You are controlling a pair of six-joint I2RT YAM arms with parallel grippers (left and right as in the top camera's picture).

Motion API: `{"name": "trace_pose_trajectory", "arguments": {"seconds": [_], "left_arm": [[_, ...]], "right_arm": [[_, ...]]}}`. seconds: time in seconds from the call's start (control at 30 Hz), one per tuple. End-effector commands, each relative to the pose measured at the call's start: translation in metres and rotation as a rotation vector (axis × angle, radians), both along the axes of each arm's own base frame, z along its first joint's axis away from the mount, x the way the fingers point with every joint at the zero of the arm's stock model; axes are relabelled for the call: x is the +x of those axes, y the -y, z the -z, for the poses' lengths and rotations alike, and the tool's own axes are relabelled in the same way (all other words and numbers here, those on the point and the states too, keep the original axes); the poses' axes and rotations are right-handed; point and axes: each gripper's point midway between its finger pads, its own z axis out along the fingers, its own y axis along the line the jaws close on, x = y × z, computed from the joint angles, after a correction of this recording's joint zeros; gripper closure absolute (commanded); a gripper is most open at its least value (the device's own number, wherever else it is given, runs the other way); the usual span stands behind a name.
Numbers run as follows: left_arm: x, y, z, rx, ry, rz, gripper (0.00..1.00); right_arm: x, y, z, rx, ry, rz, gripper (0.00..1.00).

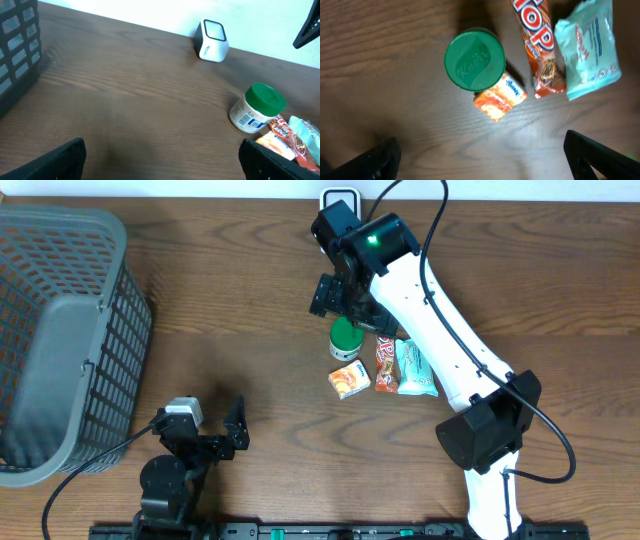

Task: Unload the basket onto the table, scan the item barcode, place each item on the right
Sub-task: 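Lower the jar back onto the table and raise the right gripper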

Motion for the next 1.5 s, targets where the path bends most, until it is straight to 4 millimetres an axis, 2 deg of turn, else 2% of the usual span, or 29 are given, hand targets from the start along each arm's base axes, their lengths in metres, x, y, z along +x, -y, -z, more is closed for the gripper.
{"name": "trace_pose_trajectory", "arguments": {"seconds": [0.0, 0.37, 0.87, 1.07, 1.47], "left_arm": [[-0.003, 0.001, 0.012, -0.008, -0.04, 0.008, 0.02], [-0.003, 0.001, 0.012, -0.008, -0.04, 0.007, 0.02], [-0.003, 0.001, 0.012, -0.008, -0.04, 0.007, 0.02], [-0.003, 0.001, 0.012, -0.008, -0.04, 0.007, 0.02], [-0.003, 0.001, 0.012, -0.008, -0.04, 0.007, 0.02]], "right_arm": [[-0.001, 0.001, -0.009, 0.029, -0.001, 0.138, 0.01], [-0.003, 0.005, -0.009, 0.039, -0.029, 0.388, 0.01], [0.004, 0.017, -0.009, 0.037, -0.026, 0.422, 0.01], [0.02, 0.04, -0.009, -0.035, 0.055, 0.459, 0.01], [0.029, 0.042, -0.011, -0.034, 0.085, 0.407, 0.01]]}}
